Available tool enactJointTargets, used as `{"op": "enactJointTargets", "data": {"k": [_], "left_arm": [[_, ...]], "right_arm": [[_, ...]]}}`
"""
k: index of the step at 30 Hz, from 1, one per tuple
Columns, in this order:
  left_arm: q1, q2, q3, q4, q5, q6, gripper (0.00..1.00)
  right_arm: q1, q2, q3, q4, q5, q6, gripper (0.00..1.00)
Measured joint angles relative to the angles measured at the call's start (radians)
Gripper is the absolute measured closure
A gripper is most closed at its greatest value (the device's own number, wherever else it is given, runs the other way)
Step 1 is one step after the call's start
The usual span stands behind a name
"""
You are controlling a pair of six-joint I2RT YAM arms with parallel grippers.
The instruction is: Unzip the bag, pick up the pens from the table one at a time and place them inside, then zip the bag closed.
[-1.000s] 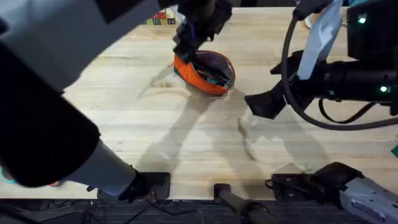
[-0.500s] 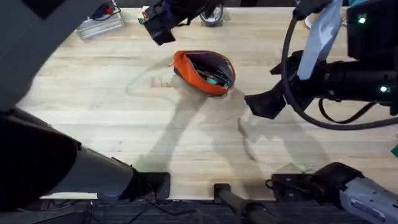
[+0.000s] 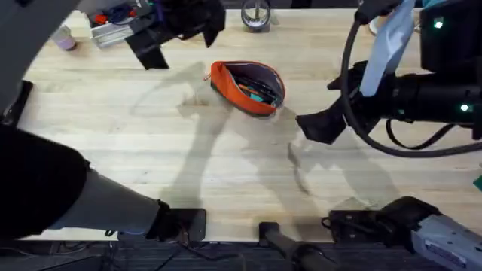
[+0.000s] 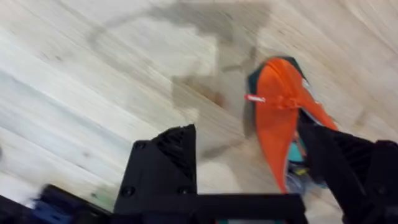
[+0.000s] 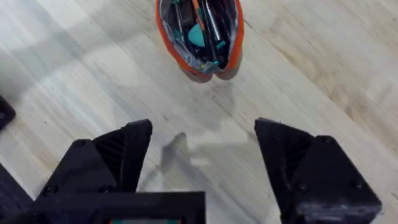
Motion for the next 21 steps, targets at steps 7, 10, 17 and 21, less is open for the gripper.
{"op": "enactJointTargets", "data": {"k": [7,10,17,21], "left_arm": [[0.067,0.0,0.0,0.0,-0.015,0.327,0.008],[0.086,0.0,0.0,0.0,-0.023,0.516,0.008],[0.136,0.0,0.0,0.0,-0.033,0.828,0.008],[0.156,0.0,0.0,-0.012,-0.042,0.891,0.008]], "right_arm": [[0.0,0.0,0.0,0.001,0.0,0.0,0.003],[0.0,0.0,0.0,0.006,0.0,0.025,0.003],[0.0,0.0,0.0,0.006,0.0,0.119,0.003],[0.0,0.0,0.0,0.006,0.0,0.142,0.004]]}}
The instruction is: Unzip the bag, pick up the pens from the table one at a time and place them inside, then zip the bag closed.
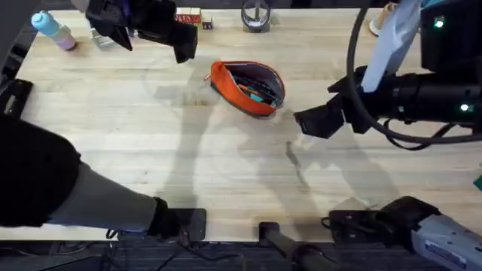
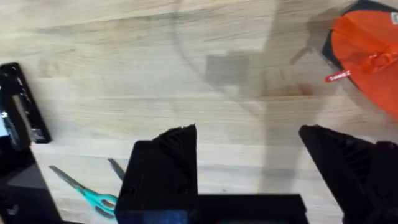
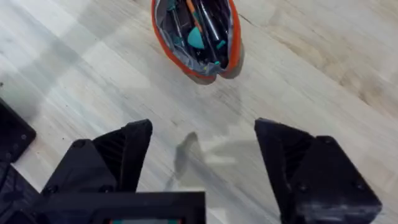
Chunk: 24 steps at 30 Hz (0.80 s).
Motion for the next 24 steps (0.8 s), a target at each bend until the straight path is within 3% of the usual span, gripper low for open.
{"op": "enactJointTargets", "data": {"k": [5,7,16,20,24], "left_arm": [[0.015,0.0,0.0,0.012,0.025,0.07,0.007],[0.046,0.0,0.0,0.02,0.088,0.115,0.007],[0.29,0.0,0.0,0.024,0.407,0.321,0.007],[0.345,0.0,0.0,0.026,0.531,0.448,0.006],[0.37,0.0,0.0,0.046,0.605,0.547,0.007]], "right_arm": [[0.0,0.0,0.0,0.002,0.0,0.014,0.004],[0.0,0.0,0.0,0.002,0.0,0.014,0.003],[0.0,0.0,0.046,0.0,0.0,-0.002,0.003],[0.0,0.011,0.116,0.003,-0.007,-0.026,0.003],[0.0,0.075,0.185,0.002,-0.016,-0.059,0.005]]}}
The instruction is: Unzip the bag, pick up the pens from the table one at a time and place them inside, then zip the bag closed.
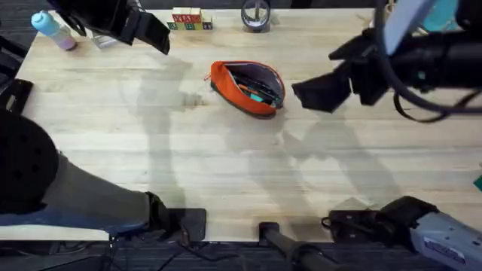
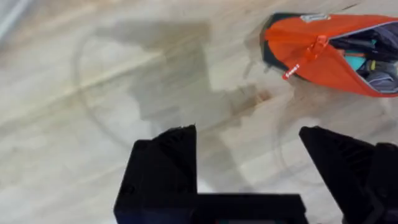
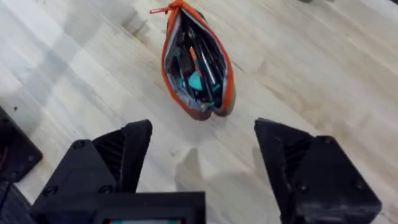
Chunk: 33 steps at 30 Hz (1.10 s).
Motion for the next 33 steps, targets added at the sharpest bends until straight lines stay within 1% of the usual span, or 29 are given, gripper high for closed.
{"op": "enactJointTargets", "data": {"k": [5,10,15,24,33], "left_arm": [[0.015,0.0,0.0,0.04,0.035,0.048,0.007],[0.019,0.0,0.0,0.045,0.038,0.064,0.008],[0.019,0.0,0.0,0.048,0.036,0.067,0.008],[0.019,0.0,0.0,0.062,0.037,0.071,0.007],[0.019,0.0,0.0,0.063,0.037,0.074,0.007]], "right_arm": [[0.017,0.122,0.077,-0.002,-0.003,-0.06,0.005],[0.039,0.236,0.16,-0.002,-0.004,-0.116,0.005],[0.051,0.314,0.229,-0.002,-0.006,-0.161,0.006],[0.095,0.395,0.292,0.012,-0.006,-0.213,0.006],[0.172,0.42,0.297,0.067,-0.006,-0.223,0.006]]}}
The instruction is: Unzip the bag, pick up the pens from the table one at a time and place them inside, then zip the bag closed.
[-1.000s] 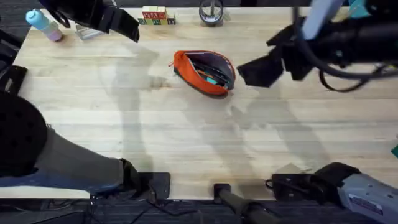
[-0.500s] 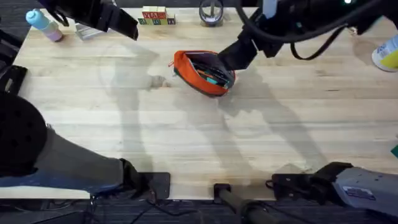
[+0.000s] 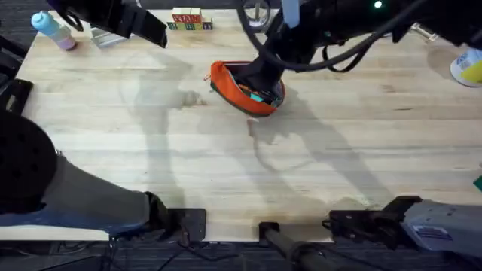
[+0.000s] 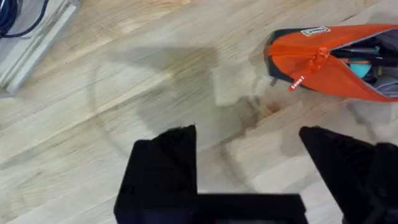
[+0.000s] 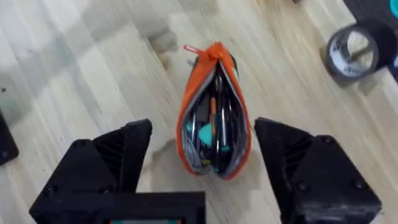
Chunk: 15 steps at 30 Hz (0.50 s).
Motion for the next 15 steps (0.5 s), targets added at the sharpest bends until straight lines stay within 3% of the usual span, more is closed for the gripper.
{"op": "enactJointTargets", "data": {"k": [10,15], "left_arm": [[0.0,0.048,0.0,0.0,0.01,0.001,0.007],[0.0,0.094,0.0,-0.006,0.055,0.055,0.007]], "right_arm": [[0.04,0.024,0.004,0.132,0.0,-0.008,0.005],[0.054,0.065,0.005,0.211,0.0,-0.016,0.005]]}}
